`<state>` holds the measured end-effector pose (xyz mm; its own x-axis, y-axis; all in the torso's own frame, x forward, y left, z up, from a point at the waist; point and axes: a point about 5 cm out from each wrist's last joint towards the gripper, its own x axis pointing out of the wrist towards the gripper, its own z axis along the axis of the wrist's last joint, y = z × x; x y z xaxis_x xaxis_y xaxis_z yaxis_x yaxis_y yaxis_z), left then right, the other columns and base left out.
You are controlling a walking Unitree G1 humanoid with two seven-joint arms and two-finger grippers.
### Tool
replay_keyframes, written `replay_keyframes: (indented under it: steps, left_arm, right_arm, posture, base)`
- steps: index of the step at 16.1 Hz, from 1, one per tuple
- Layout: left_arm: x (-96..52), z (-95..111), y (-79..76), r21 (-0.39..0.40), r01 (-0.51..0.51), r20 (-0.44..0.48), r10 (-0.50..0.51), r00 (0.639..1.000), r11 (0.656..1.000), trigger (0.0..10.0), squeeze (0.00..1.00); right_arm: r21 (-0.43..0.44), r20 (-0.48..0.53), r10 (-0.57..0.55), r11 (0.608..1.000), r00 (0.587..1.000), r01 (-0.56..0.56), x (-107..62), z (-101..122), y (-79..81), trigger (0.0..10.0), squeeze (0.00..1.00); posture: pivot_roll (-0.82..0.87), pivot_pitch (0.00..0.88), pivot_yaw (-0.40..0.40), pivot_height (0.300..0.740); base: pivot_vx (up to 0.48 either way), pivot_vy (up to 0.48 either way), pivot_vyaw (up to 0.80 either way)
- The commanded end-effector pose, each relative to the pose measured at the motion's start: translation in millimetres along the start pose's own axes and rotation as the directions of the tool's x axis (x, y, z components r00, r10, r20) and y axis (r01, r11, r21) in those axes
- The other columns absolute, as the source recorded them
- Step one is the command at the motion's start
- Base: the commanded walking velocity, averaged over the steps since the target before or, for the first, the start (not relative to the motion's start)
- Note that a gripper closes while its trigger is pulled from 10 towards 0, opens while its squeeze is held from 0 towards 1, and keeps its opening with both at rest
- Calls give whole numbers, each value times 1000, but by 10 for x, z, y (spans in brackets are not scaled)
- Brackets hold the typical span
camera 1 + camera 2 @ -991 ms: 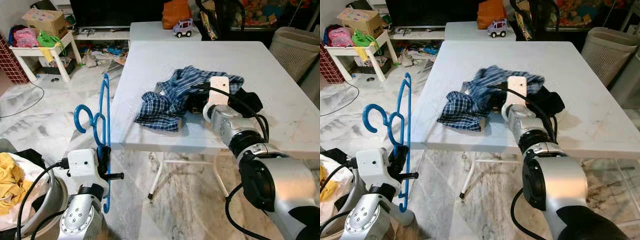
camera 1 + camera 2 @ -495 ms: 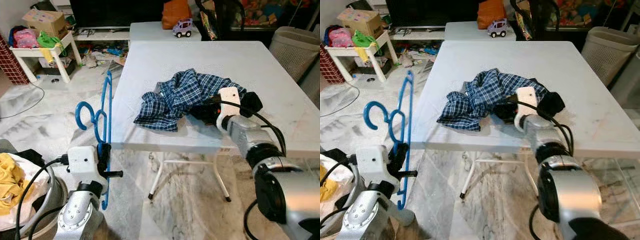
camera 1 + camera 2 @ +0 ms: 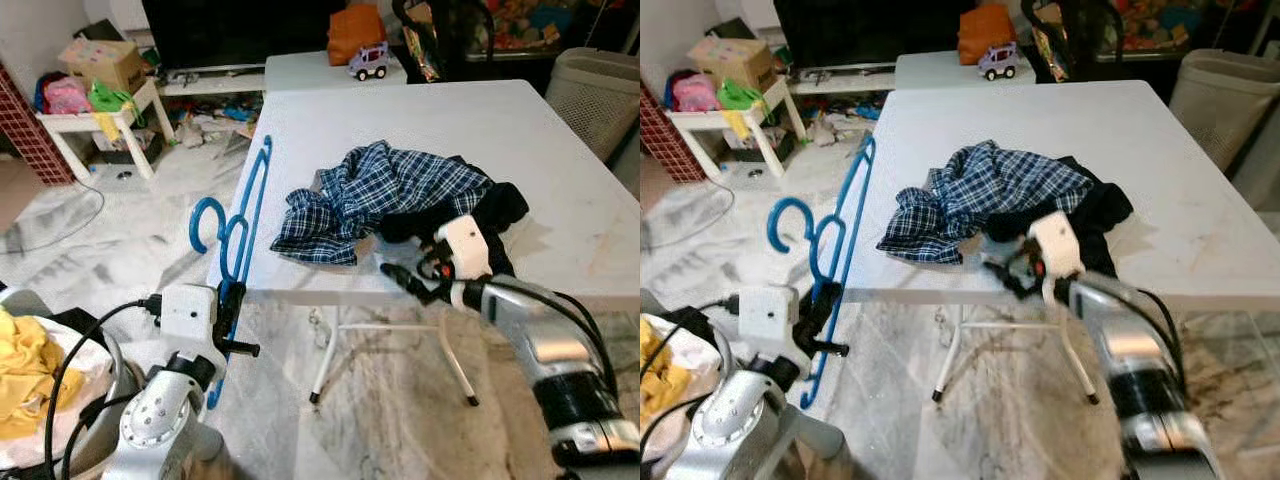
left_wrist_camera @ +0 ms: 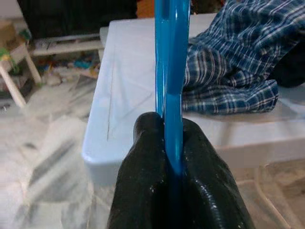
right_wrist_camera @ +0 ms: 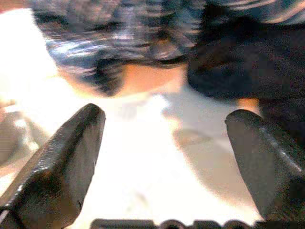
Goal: Hang hanger
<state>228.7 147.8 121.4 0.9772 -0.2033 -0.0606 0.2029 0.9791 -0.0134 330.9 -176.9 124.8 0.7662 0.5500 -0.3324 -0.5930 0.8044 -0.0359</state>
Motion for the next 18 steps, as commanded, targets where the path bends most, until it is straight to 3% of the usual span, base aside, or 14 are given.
replay_keyframes:
  steps: [1,2,3,6,7,9,11,12,16,18]
  left_arm:
    - [26,8,15,11,4,9,-5,1000,1000,10000,0]
    - [50,-5,37,6,12,8,-12,1000,1000,10000,0]
    - [54,-48,18,13,16,-1,-16,1000,1000,10000,0]
    - [49,-118,-43,31,9,-8,-9,1000,999,10000,0]
    - [47,-123,-49,31,8,-8,-8,1000,999,10000,0]
    - [71,-130,-47,36,4,-3,-4,1000,999,10000,0]
    - [105,-124,-39,36,6,-9,-6,1000,999,10000,0]
    - [116,-134,-53,38,22,-13,-22,1000,999,10000,0]
    - [112,-151,-76,40,23,-14,-22,1000,999,10000,0]
    - [116,-155,-91,33,17,-15,-16,1000,999,10000,0]
  right_arm:
    - [-31,38,46,999,998,-45,-31,142,53,10000,0]
    - [-41,104,86,996,991,-83,-112,188,163,10000,0]
    - [15,160,52,998,986,-56,-131,210,231,10000,0]
    - [152,257,-193,976,947,158,-116,226,276,10000,0]
    - [161,265,-232,968,936,194,-119,221,272,10000,0]
    - [218,288,-412,907,865,360,-173,192,280,10000,0]
    - [266,311,-441,891,842,368,-215,206,282,10000,0]
    - [233,295,-451,889,842,395,-229,196,243,10000,0]
    - [241,268,-503,861,822,448,-269,184,86,10000,0]
    - [259,259,-500,860,826,440,-237,166,111,10000,0]
  posture:
    - [-33,0,100,740]
    - [-48,0,114,740]
    - [-56,0,117,740]
    - [-49,0,106,740]
    - [-48,0,105,740]
    - [-49,0,104,740]
    - [-60,0,105,740]
    - [-70,0,104,740]
    - [-72,0,97,740]
    - [-64,0,92,740]
  base:
    - [0,0,0]
    - [0,0,0]
    - [0,0,0]
    - [0,0,0]
    - [0,0,0]
    - [0,0,0]
    - [0,0,0]
    - [0,0,0]
    - [0,0,0]
    - [-120,0,0]
